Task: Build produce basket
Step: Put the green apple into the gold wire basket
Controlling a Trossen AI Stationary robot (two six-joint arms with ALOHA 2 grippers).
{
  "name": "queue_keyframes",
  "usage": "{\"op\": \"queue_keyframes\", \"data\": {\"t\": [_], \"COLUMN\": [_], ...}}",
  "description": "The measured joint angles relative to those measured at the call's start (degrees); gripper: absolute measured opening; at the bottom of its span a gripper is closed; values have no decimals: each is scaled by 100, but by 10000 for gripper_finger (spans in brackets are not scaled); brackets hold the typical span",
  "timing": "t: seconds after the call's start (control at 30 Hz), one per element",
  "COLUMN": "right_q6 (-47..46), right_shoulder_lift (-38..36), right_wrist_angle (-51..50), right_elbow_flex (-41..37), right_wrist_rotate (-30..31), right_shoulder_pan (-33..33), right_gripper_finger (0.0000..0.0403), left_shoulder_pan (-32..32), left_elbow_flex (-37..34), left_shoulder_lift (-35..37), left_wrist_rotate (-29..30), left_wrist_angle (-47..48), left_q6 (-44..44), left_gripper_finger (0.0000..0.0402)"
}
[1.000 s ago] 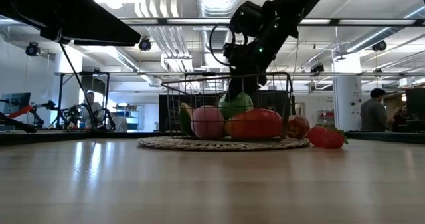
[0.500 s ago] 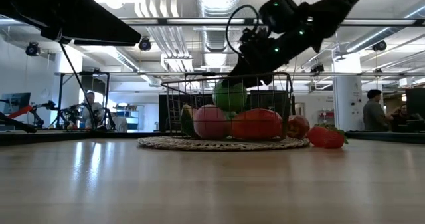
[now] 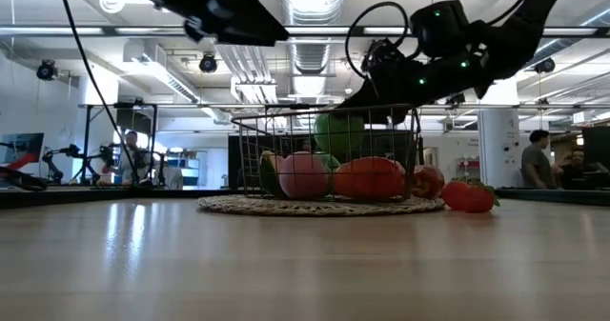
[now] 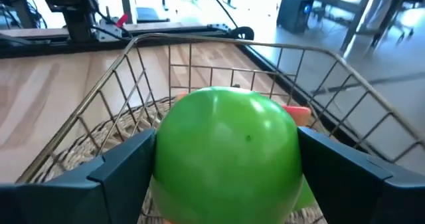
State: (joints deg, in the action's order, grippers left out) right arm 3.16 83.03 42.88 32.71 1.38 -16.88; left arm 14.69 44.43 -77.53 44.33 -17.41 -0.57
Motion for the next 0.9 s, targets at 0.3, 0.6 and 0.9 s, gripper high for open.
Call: {"op": "queue_keyframes", "data": {"t": [0.3, 0.6, 0.9], "right_q6": [200, 252, 270], "right_shoulder_lift": [-423, -421, -434], "right_wrist_angle": [1116, 1268, 1251], "right_elbow_flex": [-699, -665, -751], "right_wrist_rotate": [-300, -1019, -1032], "right_shoulder_pan": [-2, -3, -2], "right_gripper_finger": [327, 327, 327], "left_shoulder_pan": [-2917, -3350, -3346], "left_elbow_flex": [370, 902, 1020], "left_shoulder_lift": [-212, -1358, -1578], "left_wrist_rotate": [-5016, -5886, -5934], "left_wrist_angle": [-357, -757, -653], "left_q6": [-17, 578, 735], "left_gripper_finger": [199, 198, 156]}}
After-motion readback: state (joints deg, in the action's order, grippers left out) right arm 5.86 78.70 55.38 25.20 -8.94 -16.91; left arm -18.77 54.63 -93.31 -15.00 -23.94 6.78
